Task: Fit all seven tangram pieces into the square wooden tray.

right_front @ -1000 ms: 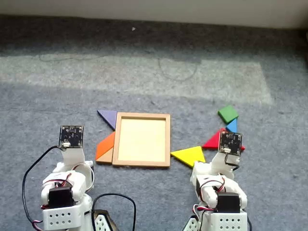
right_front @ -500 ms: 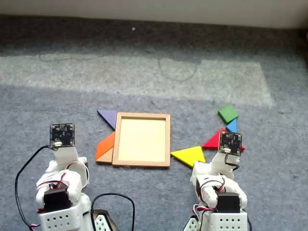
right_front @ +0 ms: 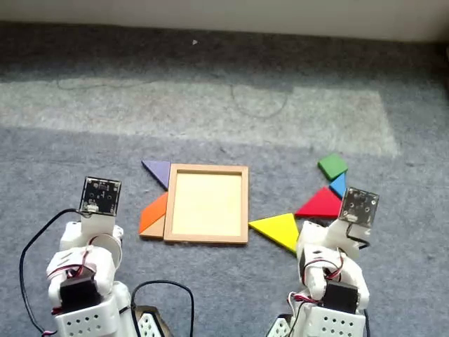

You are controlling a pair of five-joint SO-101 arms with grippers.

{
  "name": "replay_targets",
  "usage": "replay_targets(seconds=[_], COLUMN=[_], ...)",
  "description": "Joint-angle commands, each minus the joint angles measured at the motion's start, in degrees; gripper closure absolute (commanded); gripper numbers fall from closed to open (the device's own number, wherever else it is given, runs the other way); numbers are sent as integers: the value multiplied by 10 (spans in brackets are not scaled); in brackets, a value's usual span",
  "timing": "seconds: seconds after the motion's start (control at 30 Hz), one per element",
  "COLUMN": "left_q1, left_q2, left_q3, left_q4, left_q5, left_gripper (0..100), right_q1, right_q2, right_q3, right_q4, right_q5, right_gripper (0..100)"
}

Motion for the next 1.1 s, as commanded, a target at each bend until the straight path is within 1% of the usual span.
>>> replay_targets(seconds=[0.0,0.03,0.13,0.23,0.33,0.47,0.5,0.57,0.67,0.77,0.87,0.97,1.07], left_q1=[-23,-24,-23,-25,-25,-26,-26,-26,-26,-25,-25,-25,-23], left_q2=[-5,-5,-5,-5,-5,-5,-5,-5,-5,-5,-5,-5,-5], left_q3=[-4,-2,-1,-1,0,20,22,22,23,24,27,28,28], left_q4=[-11,-11,-11,-11,-8,-12,-12,-12,-12,-12,-21,-25,-25], left_q5=[-7,-7,-7,-7,-7,-5,-4,-4,-5,-5,-5,-4,-4], left_gripper=[979,979,979,974,912,794,777,774,776,776,776,776,776], right_q1=[9,8,9,8,-2,-26,-36,-51,-57,-80,-110,-137,-139], right_q2=[-6,-6,-4,-3,-3,-2,-2,9,74,183,300,397,465], right_q3=[-36,-48,-96,-153,-212,-257,-258,-262,-265,-310,-350,-392,-429], right_q4=[-19,-19,-12,26,52,70,70,70,69,70,70,70,69], right_q5=[138,149,153,180,182,182,182,179,147,116,59,-17,-138], right_gripper=[967,967,967,947,907,901,901,900,900,900,900,900,900])
